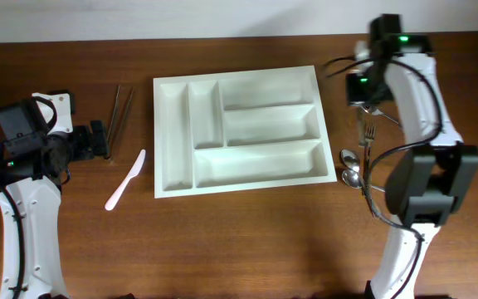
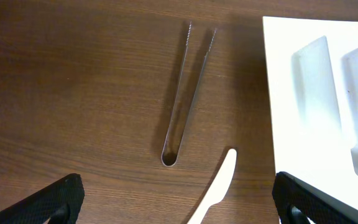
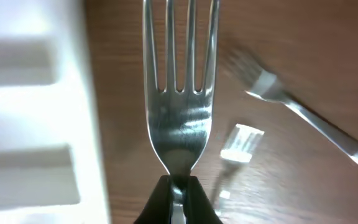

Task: Pack container
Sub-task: 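Carry the fork with the right gripper into the tray's top compartment and release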

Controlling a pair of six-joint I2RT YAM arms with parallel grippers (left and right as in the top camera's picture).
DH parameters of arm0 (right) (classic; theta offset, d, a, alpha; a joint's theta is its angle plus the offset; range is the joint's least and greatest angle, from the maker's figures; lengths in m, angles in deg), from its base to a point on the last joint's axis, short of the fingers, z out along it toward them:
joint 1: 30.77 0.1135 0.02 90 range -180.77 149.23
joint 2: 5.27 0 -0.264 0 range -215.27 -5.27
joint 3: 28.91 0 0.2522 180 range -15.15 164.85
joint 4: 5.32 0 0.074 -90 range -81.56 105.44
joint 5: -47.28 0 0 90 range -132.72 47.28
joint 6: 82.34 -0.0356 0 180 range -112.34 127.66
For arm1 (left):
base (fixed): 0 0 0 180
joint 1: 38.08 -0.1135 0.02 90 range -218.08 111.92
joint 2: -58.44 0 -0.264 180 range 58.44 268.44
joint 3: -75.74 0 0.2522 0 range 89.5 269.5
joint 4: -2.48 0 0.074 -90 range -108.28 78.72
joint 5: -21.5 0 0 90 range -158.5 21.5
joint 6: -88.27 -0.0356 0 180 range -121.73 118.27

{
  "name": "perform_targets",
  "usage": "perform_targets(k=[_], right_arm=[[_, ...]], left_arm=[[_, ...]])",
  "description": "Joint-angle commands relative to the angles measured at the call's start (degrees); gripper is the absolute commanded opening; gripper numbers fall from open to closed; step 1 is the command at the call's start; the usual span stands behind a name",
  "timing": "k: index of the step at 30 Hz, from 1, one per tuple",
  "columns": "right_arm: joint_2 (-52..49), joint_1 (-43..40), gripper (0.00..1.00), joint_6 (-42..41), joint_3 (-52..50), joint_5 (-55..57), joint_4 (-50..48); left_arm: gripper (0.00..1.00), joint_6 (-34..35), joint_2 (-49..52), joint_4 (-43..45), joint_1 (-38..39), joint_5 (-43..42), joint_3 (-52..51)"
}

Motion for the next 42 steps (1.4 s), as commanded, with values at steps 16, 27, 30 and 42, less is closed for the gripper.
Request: perform_targets(k=[16,27,30,42], right_arm=[[2.47,20.2,0.04,58.27,1.29,-5.97,-4.11],[0.98,18.73,0.04,65.16,1.29,-8.24,-13.05],[0.07,17.27,0.04,65.16,1.29,-10.51,-17.57],[-3.85,16.09,0.04,65.07,1.29,-16.74,-20.41]], left_arm=[[0.99,-0.9,0.26,0.04,-0.17,-1.01,1.42],[0.99,-0.9,0.26,0.04,-0.17,-1.01,1.42],[0.99,-0.9,0.26,0.04,-0.17,-1.01,1.42],[0.99,-0.9,0.26,0.04,-0.17,-1.01,1.42]])
